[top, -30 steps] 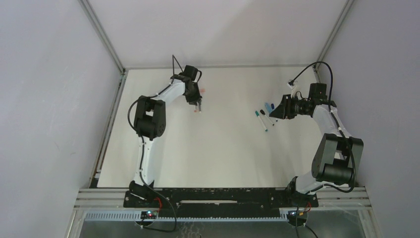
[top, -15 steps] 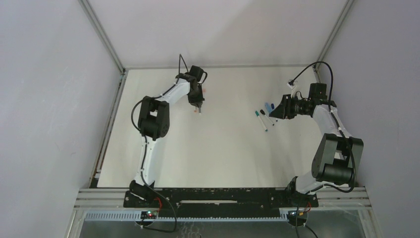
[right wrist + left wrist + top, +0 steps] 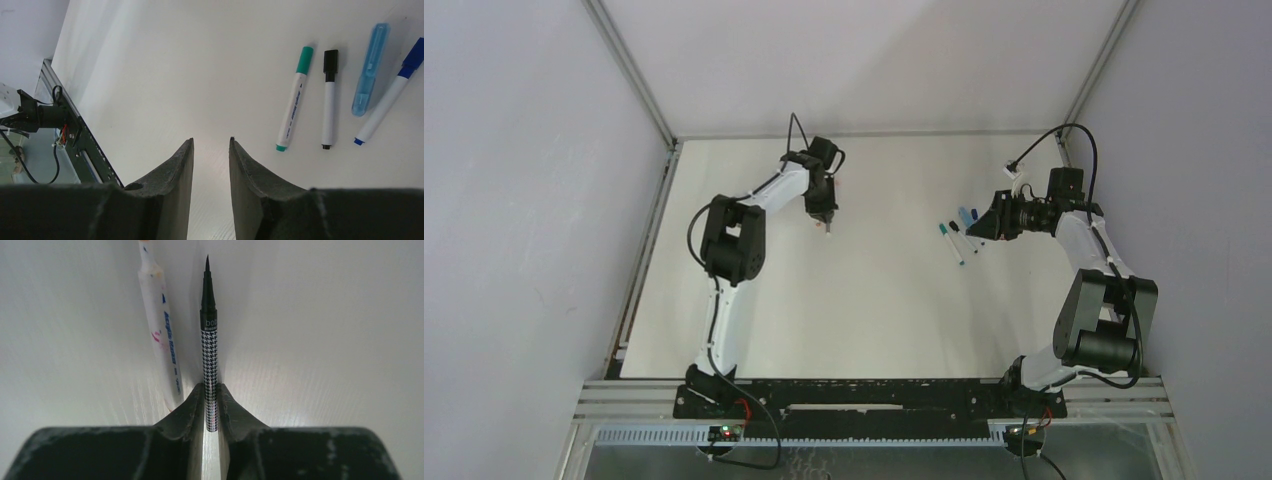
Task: Insert the pens into the pen caps
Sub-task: Pick up the pen from the center of the board.
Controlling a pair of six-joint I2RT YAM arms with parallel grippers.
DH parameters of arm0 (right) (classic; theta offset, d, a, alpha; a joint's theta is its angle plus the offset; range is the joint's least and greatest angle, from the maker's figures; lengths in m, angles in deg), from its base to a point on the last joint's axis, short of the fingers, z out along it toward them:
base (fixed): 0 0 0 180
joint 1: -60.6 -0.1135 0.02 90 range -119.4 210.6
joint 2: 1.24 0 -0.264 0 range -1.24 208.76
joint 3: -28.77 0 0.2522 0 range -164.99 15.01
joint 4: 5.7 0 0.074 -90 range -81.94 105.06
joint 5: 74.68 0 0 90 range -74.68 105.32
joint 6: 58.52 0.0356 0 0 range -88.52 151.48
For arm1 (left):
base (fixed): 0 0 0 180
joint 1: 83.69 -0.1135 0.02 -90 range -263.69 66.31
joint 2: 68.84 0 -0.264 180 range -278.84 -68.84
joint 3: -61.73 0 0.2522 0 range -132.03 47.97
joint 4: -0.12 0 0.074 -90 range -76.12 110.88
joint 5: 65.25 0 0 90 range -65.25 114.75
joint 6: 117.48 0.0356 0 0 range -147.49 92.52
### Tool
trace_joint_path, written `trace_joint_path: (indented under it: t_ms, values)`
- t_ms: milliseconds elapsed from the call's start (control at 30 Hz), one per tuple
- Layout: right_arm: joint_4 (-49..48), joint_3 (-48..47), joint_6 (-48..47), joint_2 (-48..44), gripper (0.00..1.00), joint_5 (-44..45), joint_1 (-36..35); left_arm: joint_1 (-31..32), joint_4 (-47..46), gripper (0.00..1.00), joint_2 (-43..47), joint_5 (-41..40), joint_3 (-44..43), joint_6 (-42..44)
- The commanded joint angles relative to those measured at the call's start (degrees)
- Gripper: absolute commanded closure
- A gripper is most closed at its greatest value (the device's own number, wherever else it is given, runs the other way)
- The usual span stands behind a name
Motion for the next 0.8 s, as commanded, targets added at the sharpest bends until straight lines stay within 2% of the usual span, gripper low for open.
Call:
trace_joint_path:
  t_ms: [0, 167, 333, 600, 767]
  values:
    - [-0.6, -0.1, -0.1, -1.7, 0.61, -2.0, 0.2, 1.9, 2.4, 0.84, 2.2, -0.2, 3.7, 1.7]
    - [-0.3, -0.1, -0.1, -2.0, 0.61, -2.6, 0.1, 3.2, 0.3, 0.96, 5.8, 0.4, 8.4, 2.1]
    - [0.2, -0.1, -0.6, -2.9, 0.62, -3.6, -0.4, 3.8, -8.1, 1.0, 14.5, 3.9, 18.2, 2.1]
    - [1.7, -0.2, -2.3, -5.5, 0.64, -8.4, -3.2, 4.2, -33.4, 1.0, 34.2, 16.7, 40.3, 0.6]
    - [11.0, -6.1, -8.9, -6.7, 0.64, -10.8, -6.7, 5.6, -52.1, 1.0, 45.0, 23.6, 51.1, -2.7]
